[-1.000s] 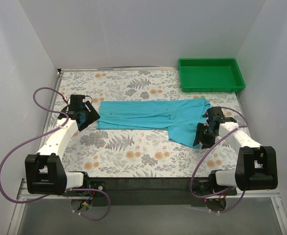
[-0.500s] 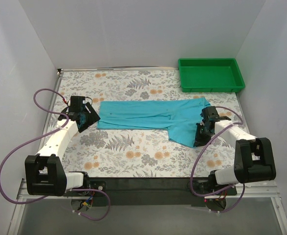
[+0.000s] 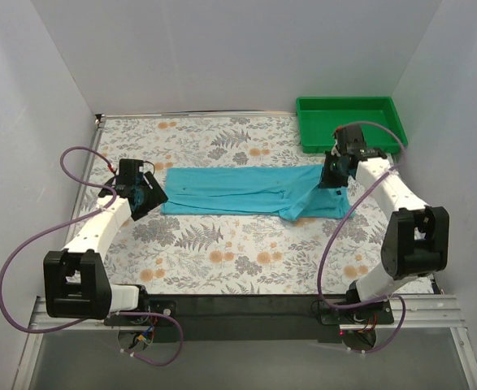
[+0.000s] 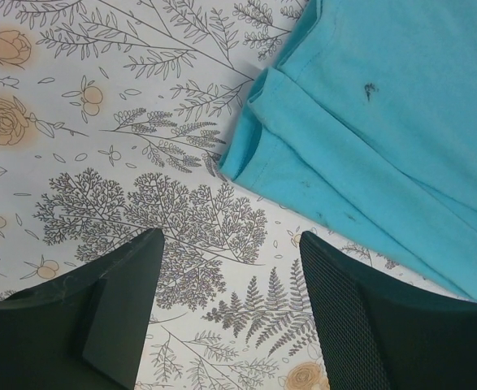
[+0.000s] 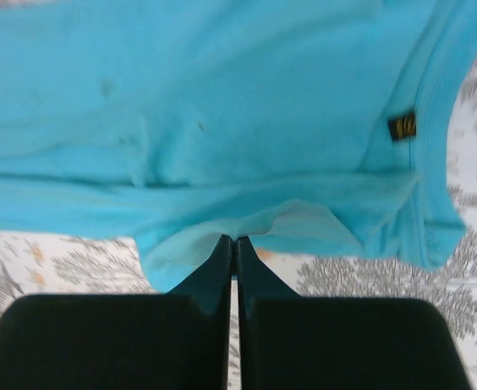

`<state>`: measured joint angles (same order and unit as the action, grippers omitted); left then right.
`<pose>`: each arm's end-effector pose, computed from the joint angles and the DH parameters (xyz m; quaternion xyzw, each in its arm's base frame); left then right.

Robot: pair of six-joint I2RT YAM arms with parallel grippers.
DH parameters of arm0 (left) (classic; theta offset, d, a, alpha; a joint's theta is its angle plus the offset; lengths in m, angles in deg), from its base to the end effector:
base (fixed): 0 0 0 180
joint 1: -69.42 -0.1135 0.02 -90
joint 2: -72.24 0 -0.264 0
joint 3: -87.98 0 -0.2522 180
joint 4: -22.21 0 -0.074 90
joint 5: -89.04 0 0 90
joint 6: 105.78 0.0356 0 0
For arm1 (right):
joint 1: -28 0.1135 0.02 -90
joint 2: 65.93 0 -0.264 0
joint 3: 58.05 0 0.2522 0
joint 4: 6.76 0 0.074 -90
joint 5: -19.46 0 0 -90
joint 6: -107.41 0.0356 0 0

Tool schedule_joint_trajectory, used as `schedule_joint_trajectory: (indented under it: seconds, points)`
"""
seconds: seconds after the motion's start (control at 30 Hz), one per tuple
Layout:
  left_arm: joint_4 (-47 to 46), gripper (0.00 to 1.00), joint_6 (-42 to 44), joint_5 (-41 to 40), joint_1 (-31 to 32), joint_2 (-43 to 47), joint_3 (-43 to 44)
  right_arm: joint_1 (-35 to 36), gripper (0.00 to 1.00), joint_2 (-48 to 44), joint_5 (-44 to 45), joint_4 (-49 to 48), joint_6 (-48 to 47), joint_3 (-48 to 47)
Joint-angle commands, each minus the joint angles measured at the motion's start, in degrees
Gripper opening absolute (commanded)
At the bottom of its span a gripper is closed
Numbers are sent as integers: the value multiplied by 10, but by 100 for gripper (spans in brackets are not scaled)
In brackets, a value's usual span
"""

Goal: Fold and stack the t-shirts
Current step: Fold the tshirt

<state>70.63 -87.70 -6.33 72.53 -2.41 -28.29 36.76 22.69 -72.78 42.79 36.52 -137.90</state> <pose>0.2534 -0.0104 0.2262 -0.5546 0.7878 -0.1250 0.2370 0.3165 0.0502 0.2457 0.0814 0.9584 0.0840 0.2603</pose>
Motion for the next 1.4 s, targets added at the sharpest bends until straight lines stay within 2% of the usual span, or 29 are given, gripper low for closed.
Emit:
schedule_joint_trajectory:
  seconds: [0.0,0.33,0.47,0.63,0.9,1.07,1.1,1.2,1.3,1.37]
  points:
    - [-4,63,12,11,2,-2,14,-3,1,56,0,-4,-13,-110]
    - [9,62,11,33,4,-11,10,-8,1,233,-31,-14,-28,-349]
    - [11,62,6,40,6,-13,6,-8,1,277,-29,-23,-27,-394]
    - [10,63,3,52,7,-19,6,-15,1,290,-8,-28,-11,-392]
    - [-2,59,-1,69,27,-62,45,-45,1,258,9,-30,2,-306]
    - [-10,58,-8,72,29,-88,58,-51,2,252,1,-33,-9,-291]
    - [-13,58,-8,72,29,-91,60,-52,18,252,-2,-34,-12,-291]
    - [-15,58,-5,71,30,-105,64,-53,39,234,-7,-34,-25,-275]
    - [-17,58,-6,69,30,-118,72,-71,48,199,-27,-33,-52,-229]
    - [-20,56,-8,69,30,-124,76,-81,49,164,-39,-34,-64,-170]
